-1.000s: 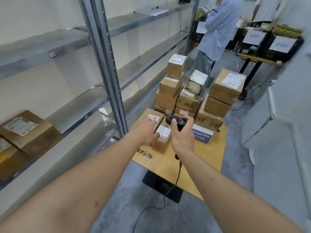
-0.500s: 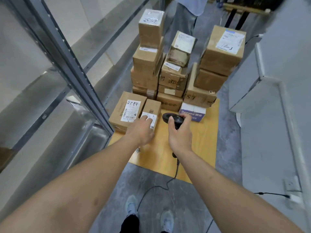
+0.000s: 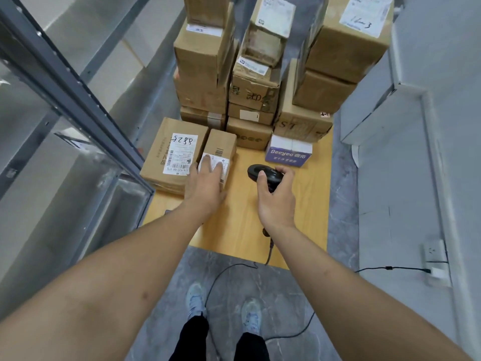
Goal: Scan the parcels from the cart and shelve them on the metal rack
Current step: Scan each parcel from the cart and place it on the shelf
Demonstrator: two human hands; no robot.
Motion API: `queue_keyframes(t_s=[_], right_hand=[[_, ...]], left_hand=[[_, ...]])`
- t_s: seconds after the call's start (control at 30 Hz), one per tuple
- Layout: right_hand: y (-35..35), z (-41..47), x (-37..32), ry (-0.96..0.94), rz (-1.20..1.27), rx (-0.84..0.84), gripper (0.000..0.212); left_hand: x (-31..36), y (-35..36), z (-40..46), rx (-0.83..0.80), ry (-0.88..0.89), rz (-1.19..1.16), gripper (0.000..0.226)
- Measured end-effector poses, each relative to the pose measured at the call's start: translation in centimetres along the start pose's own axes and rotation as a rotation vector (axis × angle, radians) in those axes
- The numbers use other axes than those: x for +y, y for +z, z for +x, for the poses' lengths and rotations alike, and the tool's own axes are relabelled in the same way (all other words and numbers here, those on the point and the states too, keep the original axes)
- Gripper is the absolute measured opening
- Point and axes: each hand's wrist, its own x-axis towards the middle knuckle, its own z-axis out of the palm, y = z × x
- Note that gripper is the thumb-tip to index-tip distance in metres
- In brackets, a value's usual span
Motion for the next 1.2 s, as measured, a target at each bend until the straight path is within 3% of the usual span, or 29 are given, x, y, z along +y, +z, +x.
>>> queue_keyframes(t_s=[0.2, 0.4, 0.6, 0.83, 1.07, 1.2], right_hand=[[-0.4, 0.1, 0.9, -0.005, 0.005, 0.005, 0.033], [-1.1, -0.1, 1.8, -0.014, 0.012, -0.009, 0.034], [-2.0, -0.4, 2.7, -0.015, 0.014, -0.029, 0.034], [-4.0, -1.7, 0.9, -0.049, 0.060, -0.062, 0.028], [-7.0, -4.5, -2.8, -0.229, 0.048, -0.130, 0.023], [-8.3, -6.0, -5.1, -0.395, 0.008, -0.209, 0.027]], left_hand=[[0.1, 0.3, -0.5, 0.066, 0.012, -0.090, 0.062], [-0.2, 1.5, -1.9, -0.014, 0.017, -0.221, 0.087], [0.3, 2.1, -2.2, -0.092, -0.034, -0.363, 0.085], [0.0, -1.5, -3.6, -0.083, -0.045, -0.711, 0.074], [-0.3, -7.9, -7.2, -0.037, -0.022, -0.897, 0.053], [-1.7, -11.6, -9.7, 0.008, 0.032, -0.836, 0.048]])
